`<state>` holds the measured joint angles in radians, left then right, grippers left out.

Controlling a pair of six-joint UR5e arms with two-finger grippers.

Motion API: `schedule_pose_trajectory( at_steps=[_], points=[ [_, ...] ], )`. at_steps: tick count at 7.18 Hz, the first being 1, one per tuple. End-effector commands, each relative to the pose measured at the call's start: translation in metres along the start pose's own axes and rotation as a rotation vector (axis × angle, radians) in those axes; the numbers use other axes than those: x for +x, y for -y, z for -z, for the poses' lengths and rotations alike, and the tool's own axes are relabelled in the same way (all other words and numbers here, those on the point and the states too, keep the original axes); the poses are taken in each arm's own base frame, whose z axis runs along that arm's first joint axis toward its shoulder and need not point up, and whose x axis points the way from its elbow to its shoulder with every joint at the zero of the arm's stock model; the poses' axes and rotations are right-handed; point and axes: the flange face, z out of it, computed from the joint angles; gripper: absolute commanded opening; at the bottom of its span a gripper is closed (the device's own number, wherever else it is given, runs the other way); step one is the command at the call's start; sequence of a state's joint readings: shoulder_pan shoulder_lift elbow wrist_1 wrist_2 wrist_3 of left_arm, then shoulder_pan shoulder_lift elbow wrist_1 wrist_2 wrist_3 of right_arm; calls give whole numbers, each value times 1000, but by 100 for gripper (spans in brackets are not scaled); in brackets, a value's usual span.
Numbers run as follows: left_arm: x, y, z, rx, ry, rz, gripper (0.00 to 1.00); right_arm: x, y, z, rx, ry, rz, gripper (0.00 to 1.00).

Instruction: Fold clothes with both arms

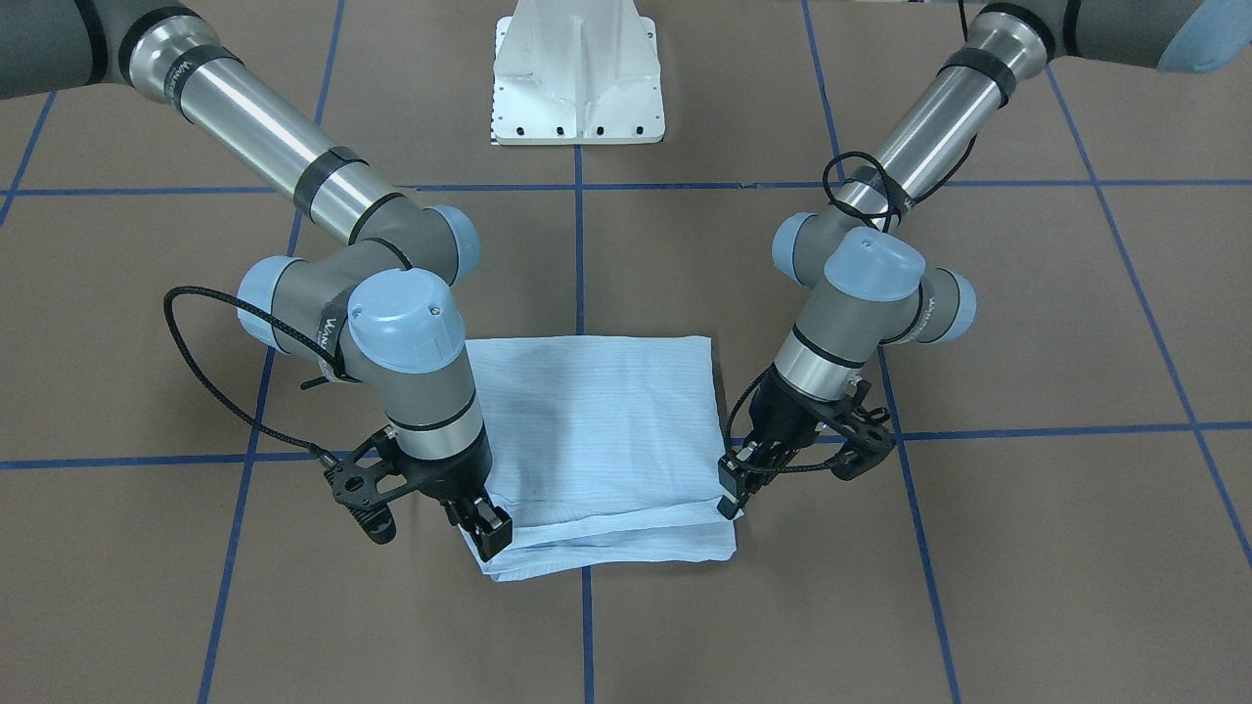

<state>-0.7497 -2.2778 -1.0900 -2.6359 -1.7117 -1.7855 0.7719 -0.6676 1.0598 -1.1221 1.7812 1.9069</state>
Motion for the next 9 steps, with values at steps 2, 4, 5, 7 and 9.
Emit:
schedule_pose_trajectory(
  at_steps=[2, 4, 5, 7, 9],
  points=[
    [-29, 20, 5, -12, 34, 10, 36, 42, 50, 9, -39, -12, 43, 100],
    [-56, 45, 14, -65, 83, 27, 100, 50, 75, 15, -66, -24, 42, 100],
    [-69, 61, 24, -108, 107, 7, 100, 61, 96, 23, -80, -24, 88, 100],
    [-96, 76, 53, -121, 102, -95, 100, 89, 137, 32, -114, -37, 140, 100],
    [-124, 95, 96, -113, 85, -262, 100, 138, 193, 41, -115, -53, 287, 100]
  ],
)
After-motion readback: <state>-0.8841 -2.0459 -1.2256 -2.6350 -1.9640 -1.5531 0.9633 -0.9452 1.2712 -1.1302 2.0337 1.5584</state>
